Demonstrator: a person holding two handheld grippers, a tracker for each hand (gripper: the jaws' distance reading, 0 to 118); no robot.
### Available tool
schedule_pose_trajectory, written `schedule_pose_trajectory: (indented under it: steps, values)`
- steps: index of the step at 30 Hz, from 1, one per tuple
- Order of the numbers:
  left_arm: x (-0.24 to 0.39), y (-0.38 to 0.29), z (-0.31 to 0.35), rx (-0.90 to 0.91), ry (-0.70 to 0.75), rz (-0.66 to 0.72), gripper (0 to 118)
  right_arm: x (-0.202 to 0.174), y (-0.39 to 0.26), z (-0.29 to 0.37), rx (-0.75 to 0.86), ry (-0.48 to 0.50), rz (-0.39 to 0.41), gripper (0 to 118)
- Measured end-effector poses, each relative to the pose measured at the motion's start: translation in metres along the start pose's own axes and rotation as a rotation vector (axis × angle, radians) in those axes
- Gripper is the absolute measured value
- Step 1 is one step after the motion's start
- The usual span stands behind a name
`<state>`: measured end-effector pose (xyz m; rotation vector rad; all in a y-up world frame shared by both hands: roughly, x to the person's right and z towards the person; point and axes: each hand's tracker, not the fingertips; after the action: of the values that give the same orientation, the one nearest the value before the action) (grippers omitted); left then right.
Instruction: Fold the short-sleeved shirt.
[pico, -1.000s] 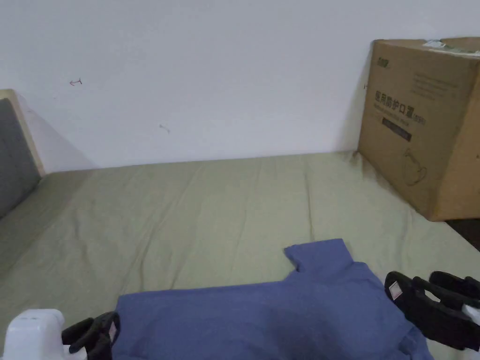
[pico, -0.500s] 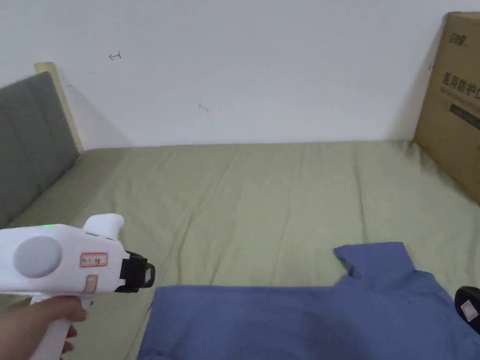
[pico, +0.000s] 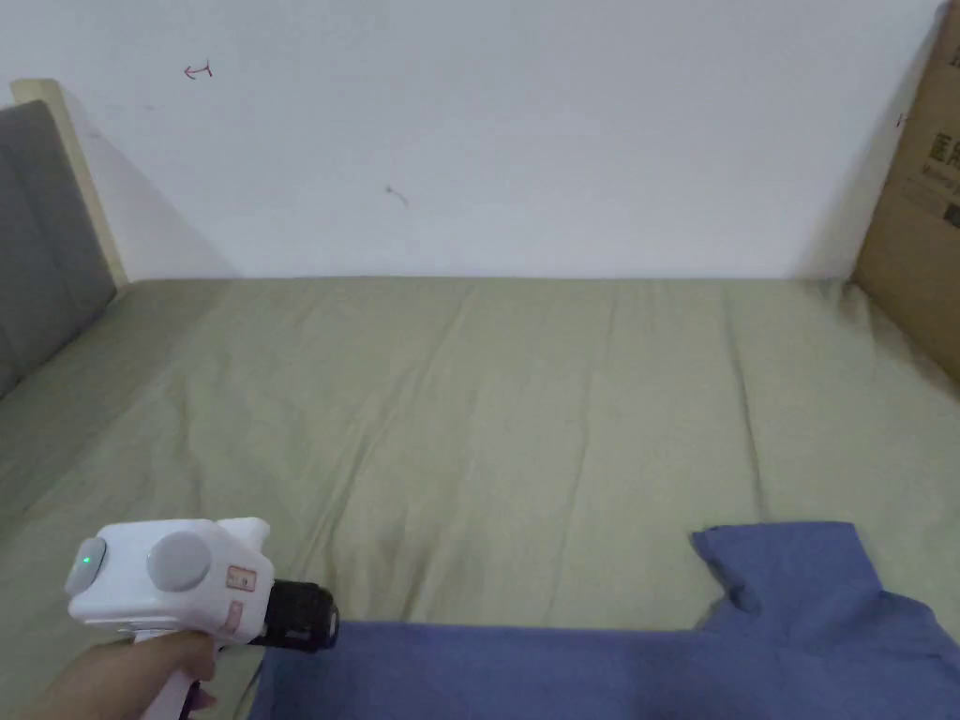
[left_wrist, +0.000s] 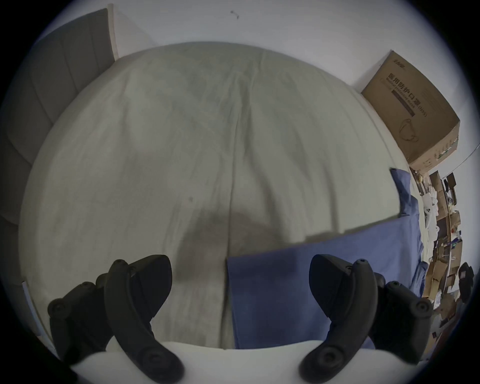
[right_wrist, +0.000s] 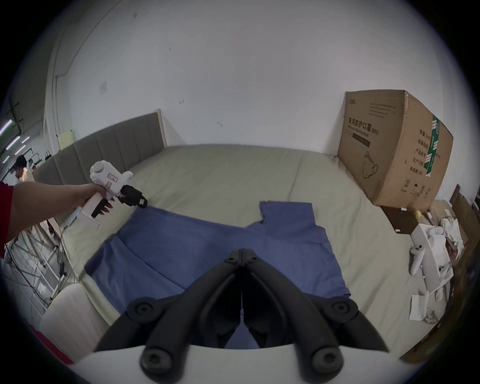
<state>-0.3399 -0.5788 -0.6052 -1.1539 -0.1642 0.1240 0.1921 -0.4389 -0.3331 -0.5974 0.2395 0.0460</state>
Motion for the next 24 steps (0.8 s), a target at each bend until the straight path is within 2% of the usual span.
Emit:
schedule_pose_trajectory:
  steps: [3,5,7,8,9,10,11,12,14,16,18,21,22,23,24]
  values:
    - [0.004,-0.004,-0.021,-0.045,0.004,-0.097,117,0.008,0.0,-0.006,-0.019,-0.004,-0.035,0]
    - [0.009,-0.005,-0.017,-0.034,-0.001,-0.073,118,0.015,-0.003,-0.01,-0.028,-0.008,-0.079,0]
    - [0.021,-0.012,-0.007,0.004,0.034,-0.133,106,0.02,-0.005,-0.018,-0.041,-0.017,-0.115,0]
    - [0.03,-0.018,0.0,0.028,0.074,-0.204,96,0.02,-0.006,-0.022,-0.049,-0.037,-0.12,0]
    - [0.037,-0.023,0.007,0.055,0.093,-0.266,75,0.02,-0.007,-0.024,-0.051,-0.045,-0.129,0]
    - [0.044,-0.028,0.012,0.069,0.074,-0.287,54,0.02,-0.008,-0.027,-0.051,-0.033,-0.143,0]
    - [0.05,-0.031,0.017,0.08,0.06,-0.303,22,0.022,-0.008,-0.03,-0.049,-0.007,-0.167,0]
    - [0.053,-0.033,0.019,0.077,0.048,-0.308,3,0.023,-0.007,-0.033,-0.049,0.009,-0.184,0]
    - [0.057,-0.035,0.023,0.062,0.023,-0.317,3,0.027,0.004,-0.041,-0.038,0.052,-0.225,0]
    - [0.048,-0.028,0.029,0.055,-0.042,-0.259,3,0.036,0.021,-0.056,-0.043,0.032,-0.194,0]
    - [0.041,-0.023,0.049,0.133,-0.042,-0.19,3,0.061,0.038,-0.083,-0.09,0.014,-0.126,0]
    - [0.038,-0.02,0.078,0.206,-0.074,-0.197,3,0.096,0.063,-0.122,-0.104,-0.024,-0.12,0]
    - [0.04,-0.02,0.086,0.212,-0.081,-0.21,3,0.111,0.072,-0.137,-0.138,-0.01,-0.137,4]
    - [0.042,-0.021,0.092,0.214,-0.082,-0.229,3,0.124,0.079,-0.152,-0.178,0.001,-0.159,22]
    - [0.055,-0.029,0.104,0.229,-0.081,-0.257,3,0.137,0.084,-0.171,-0.236,-0.019,-0.188,68]
